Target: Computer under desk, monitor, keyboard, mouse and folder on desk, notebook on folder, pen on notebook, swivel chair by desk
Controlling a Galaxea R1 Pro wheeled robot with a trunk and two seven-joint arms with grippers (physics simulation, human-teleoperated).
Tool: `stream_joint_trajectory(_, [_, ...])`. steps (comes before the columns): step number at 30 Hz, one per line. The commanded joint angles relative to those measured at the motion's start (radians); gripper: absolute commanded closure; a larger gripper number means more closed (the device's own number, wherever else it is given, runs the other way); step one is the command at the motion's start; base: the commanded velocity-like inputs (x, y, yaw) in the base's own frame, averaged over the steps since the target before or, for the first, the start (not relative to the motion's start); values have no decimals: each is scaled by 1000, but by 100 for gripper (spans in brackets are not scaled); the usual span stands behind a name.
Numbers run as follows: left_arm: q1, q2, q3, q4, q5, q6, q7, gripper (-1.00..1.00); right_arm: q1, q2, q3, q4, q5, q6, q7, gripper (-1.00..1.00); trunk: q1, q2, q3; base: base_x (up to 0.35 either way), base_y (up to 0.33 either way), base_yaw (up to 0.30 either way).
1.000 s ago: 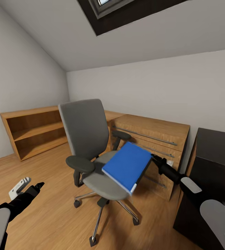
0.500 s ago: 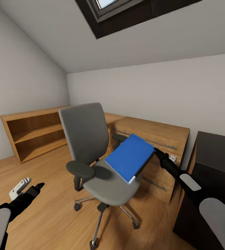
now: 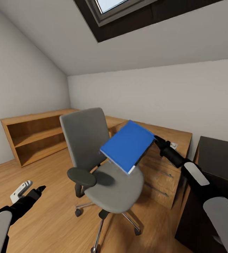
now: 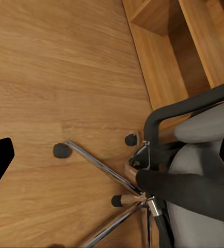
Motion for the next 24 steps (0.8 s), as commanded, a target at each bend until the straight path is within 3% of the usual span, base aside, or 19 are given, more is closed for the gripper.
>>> stream_joint_trajectory(1, [-1,0,0,1,10,3,9,-100,-1,-1,-10,-22,-16,3,-52,100,-4,7,2,0,0,0])
stream_joint_trajectory(2, [-1,0,-4,3,10,1,9,-100,-1,1,-33,-76,-39,5,-155,100,-8,14,5,0,0,0])
stream_joint_trajectory(3, [-1,1,-9,6,9,0,9,-100,-1,11,-68,-209,-96,3,-368,100,-12,21,8,0,0,0])
stream_joint_trajectory(4, [-1,1,-11,8,9,-1,9,-100,0,25,-83,-288,-151,4,-505,100,-16,28,11,0,0,0])
stream_joint_trajectory(7, [-1,0,-13,9,9,-2,9,-100,8,36,-93,-345,-227,6,-602,100,-27,49,21,0,0,0])
stream_joint_trajectory(9, [-1,0,-14,9,10,-3,9,-100,25,40,-96,-364,-277,7,-635,100,-35,63,27,0,0,0])
stream_joint_trajectory(13, [-1,0,-19,11,10,-3,9,-100,58,45,-99,-368,-324,5,-656,100,-50,91,40,0,0,0])
stream_joint_trajectory(24, [-1,1,-28,13,6,0,6,-100,83,42,-112,-333,-355,5,-663,100,-92,168,74,0,0,0])
